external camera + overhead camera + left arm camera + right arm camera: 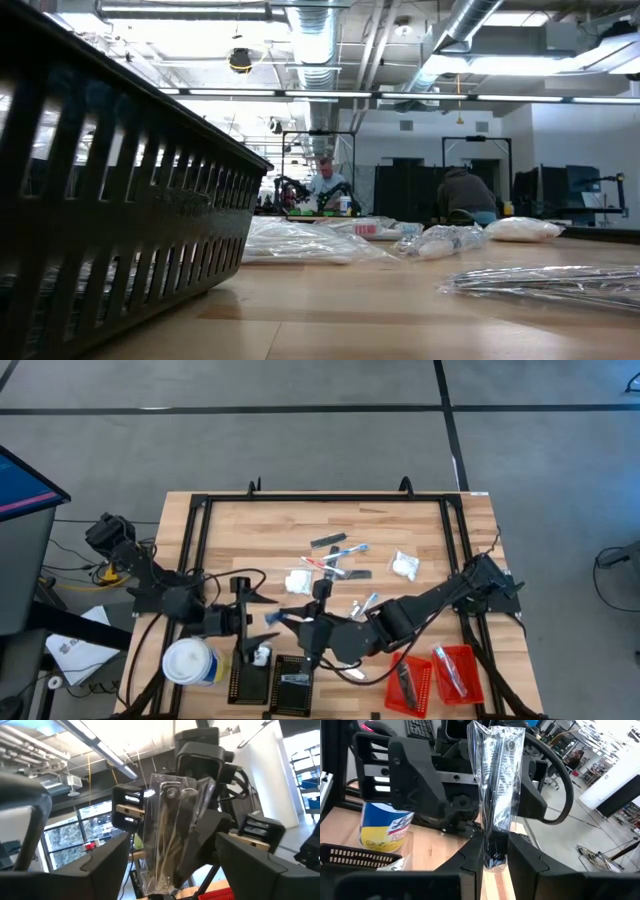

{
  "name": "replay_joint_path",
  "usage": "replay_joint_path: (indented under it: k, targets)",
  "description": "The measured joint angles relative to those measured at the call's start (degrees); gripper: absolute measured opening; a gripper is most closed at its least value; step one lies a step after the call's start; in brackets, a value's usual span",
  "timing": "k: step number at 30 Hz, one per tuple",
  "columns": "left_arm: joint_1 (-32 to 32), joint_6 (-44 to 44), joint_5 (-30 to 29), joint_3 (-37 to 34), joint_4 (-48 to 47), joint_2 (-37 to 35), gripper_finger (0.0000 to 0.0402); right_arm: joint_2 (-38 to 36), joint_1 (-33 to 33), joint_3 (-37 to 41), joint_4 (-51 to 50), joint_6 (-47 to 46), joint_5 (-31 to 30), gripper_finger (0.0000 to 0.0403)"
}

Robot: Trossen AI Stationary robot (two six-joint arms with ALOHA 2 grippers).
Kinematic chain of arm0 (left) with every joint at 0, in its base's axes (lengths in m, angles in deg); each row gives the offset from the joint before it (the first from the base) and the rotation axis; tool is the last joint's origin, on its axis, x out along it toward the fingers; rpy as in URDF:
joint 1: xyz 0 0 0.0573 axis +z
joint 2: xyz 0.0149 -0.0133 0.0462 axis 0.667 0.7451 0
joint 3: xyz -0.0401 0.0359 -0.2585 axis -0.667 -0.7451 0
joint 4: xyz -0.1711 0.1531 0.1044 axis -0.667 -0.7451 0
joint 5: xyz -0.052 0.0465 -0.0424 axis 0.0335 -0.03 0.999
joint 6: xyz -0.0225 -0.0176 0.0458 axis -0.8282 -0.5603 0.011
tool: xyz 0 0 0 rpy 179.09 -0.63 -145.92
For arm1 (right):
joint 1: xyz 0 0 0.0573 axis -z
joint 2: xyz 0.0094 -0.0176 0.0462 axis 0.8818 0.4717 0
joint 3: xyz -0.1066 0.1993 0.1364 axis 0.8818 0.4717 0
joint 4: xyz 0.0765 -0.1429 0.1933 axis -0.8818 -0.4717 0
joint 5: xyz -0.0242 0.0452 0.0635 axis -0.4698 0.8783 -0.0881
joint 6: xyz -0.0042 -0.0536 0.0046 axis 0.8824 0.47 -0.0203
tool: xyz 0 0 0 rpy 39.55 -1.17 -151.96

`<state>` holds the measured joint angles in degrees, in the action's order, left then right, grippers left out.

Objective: Pick & Place Travel size toiletries
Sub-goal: Put the nail cutter into the right black bin

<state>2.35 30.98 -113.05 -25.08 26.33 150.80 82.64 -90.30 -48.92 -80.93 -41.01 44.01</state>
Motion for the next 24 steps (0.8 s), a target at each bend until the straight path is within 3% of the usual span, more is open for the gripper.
replay_joint_path:
  k: [8,16,20,24]
  targets:
    - [1.01,-1.67,0.68,0.0,-0.02,0.0,0.0203,0.0,-0.03,0.0,0.14,0.89,0.0,0.0062]
    - [-0.01,-2.42,0.49,0.0,-0.63,0.02,0.0053,-0.08,0.02,0.0,-1.17,-0.14,1.21,0.0071]
    - [-0.71,-2.77,0.61,0.01,-0.86,0.04,0.0054,-0.07,0.02,0.0,-1.58,-3.31,4.6,0.011]
    - [-1.72,-1.97,-2.13,0.02,-1.02,-0.26,0.0054,-0.07,-0.37,0.0,-2.33,-3.41,4.74,0.0173]
